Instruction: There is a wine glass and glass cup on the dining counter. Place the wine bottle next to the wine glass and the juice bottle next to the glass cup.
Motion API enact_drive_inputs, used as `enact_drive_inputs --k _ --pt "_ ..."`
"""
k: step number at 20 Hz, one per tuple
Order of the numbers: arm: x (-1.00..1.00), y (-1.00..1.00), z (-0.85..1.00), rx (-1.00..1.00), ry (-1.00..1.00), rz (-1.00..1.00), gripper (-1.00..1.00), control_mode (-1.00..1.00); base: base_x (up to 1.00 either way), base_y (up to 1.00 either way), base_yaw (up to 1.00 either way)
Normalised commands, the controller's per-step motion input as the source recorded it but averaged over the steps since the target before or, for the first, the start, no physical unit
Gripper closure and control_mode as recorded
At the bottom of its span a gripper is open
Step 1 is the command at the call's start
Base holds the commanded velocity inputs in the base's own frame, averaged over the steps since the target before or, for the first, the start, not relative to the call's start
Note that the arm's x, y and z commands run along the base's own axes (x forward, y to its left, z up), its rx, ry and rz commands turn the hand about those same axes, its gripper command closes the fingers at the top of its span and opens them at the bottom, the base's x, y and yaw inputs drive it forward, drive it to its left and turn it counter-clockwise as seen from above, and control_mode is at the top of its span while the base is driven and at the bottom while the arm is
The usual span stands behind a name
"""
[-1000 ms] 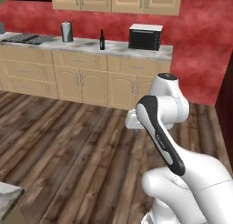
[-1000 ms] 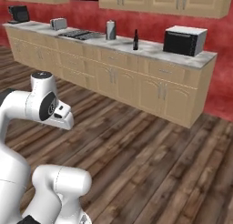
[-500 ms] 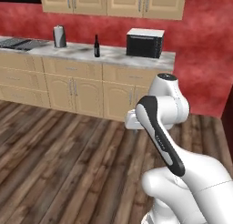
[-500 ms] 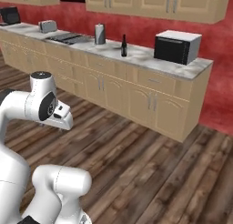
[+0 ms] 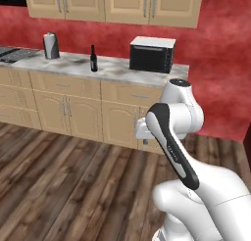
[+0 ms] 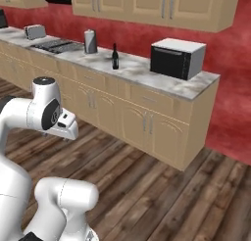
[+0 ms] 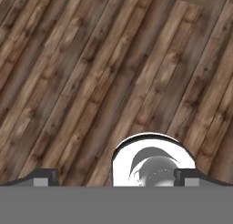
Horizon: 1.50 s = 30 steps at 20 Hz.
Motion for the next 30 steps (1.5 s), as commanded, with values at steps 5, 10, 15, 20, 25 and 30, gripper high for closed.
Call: enact_drive_inputs --k 5,10,15,20,25,30 --pt "0.0 0.0 0.0 0.0 0.0 0.0 -1.0 1.0 0.94 -0.08 0.0" --pt "0.0 0.0 0.0 0.0 0.0 0.0 -1.0 1.0 0.94 0.03 0.0" --pt "0.0 0.0 0.0 0.0 0.0 0.0 -1.0 1.0 0.94 0.15 0.0" --pt "0.0 0.0 0.0 0.0 0.0 0.0 -1.0 1.0 0.9 0.35 0.0" --pt "0.0 0.0 0.0 0.0 0.0 0.0 -1.0 1.0 0.9 0.33 -0.02" --pt "0.0 0.0 0.0 0.0 0.0 0.0 -1.0 1.0 0.83 0.4 -0.06"
